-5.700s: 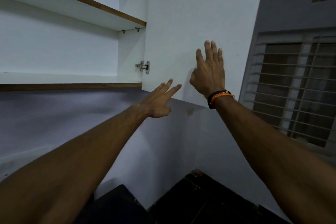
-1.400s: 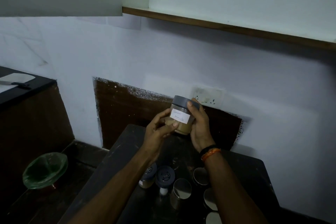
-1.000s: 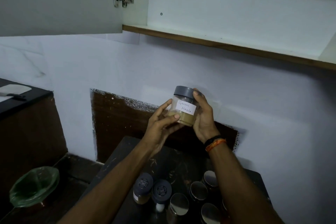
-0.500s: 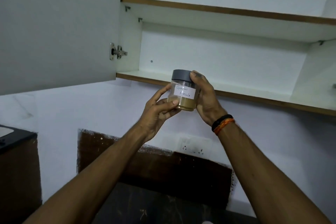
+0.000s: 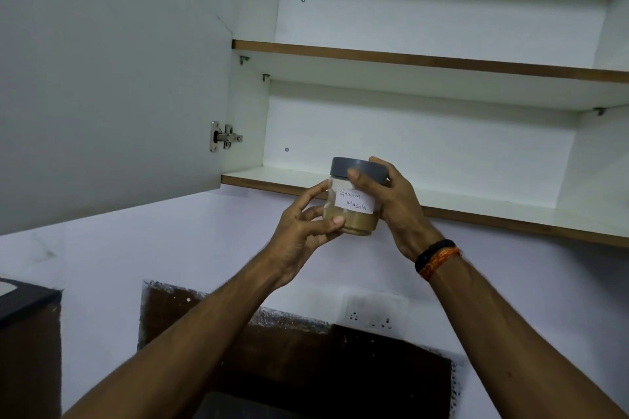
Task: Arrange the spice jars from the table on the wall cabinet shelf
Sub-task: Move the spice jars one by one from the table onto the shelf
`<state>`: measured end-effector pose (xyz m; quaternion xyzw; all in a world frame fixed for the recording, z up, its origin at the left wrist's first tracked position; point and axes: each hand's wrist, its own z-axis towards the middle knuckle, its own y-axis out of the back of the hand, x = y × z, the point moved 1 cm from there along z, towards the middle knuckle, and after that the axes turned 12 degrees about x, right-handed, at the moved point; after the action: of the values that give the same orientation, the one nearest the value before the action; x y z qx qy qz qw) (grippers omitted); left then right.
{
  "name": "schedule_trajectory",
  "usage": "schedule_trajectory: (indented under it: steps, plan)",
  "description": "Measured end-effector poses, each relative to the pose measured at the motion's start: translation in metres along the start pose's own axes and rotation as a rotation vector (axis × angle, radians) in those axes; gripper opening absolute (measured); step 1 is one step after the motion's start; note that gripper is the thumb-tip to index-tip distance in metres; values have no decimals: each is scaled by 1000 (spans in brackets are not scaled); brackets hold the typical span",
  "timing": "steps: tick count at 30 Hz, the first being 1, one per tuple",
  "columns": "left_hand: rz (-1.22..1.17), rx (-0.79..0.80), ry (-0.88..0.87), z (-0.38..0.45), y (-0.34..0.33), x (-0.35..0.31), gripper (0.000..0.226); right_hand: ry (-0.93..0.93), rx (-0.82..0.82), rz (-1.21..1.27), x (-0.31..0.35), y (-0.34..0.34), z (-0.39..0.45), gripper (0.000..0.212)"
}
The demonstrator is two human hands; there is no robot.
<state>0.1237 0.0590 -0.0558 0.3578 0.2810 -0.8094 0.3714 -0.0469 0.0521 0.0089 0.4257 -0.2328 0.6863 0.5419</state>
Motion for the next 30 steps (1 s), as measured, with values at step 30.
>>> schedule_trajectory:
  steps: [30]
  plan:
    - [1857,539,255,149,144,-16,70,-69,57,-136,-24,22,226,42]
